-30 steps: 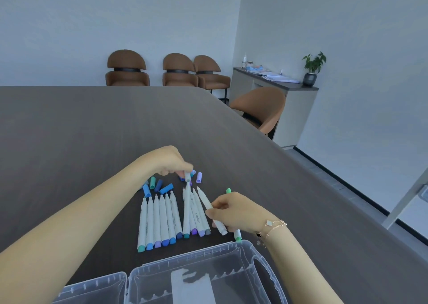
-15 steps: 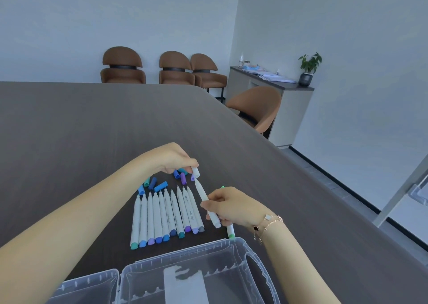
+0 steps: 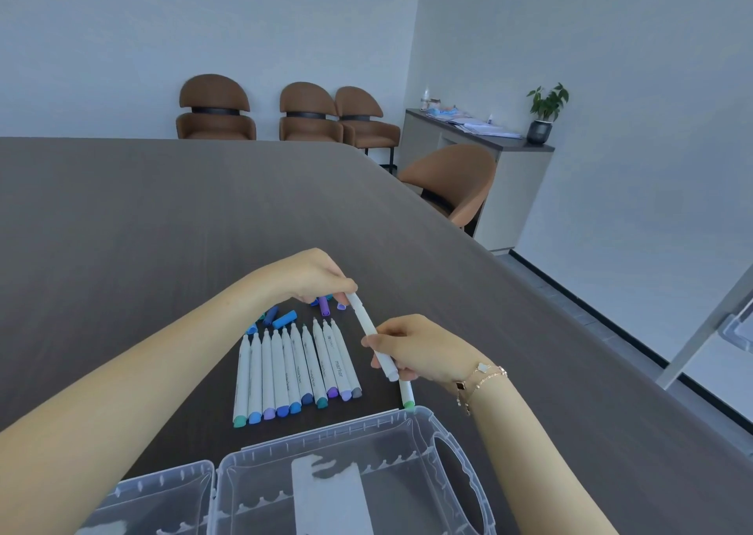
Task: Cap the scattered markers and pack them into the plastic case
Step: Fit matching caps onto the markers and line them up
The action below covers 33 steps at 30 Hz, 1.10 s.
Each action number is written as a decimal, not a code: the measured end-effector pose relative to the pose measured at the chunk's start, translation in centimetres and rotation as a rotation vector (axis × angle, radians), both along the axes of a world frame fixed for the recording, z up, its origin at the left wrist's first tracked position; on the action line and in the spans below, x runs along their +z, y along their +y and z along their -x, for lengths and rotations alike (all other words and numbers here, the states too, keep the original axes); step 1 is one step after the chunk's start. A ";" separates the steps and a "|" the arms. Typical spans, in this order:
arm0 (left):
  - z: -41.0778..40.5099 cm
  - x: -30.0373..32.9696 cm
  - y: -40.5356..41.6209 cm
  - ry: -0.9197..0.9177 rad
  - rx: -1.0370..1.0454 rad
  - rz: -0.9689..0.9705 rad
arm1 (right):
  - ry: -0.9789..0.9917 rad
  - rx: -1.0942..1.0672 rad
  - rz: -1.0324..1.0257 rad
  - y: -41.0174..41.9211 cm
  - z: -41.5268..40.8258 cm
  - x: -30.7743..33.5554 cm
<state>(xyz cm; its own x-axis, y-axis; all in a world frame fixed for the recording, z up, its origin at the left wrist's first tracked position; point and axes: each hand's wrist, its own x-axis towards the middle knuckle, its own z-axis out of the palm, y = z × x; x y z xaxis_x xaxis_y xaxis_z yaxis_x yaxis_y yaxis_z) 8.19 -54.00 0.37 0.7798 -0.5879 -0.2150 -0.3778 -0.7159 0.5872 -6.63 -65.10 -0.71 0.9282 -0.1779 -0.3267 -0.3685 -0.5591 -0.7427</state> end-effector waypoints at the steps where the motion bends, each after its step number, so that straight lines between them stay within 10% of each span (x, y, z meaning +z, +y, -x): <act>1: 0.1 -0.1 -0.1 -0.019 -0.021 0.000 | 0.002 -0.004 -0.018 0.0 0.1 0.1; 16: 0.3 -2.3 0.4 -0.023 -0.052 0.045 | 0.050 -0.194 -0.120 0.8 -0.5 -0.3; 33: -3.4 -3.7 2.0 -0.299 0.145 -0.048 | -0.185 -0.178 0.415 2.6 -0.9 -2.9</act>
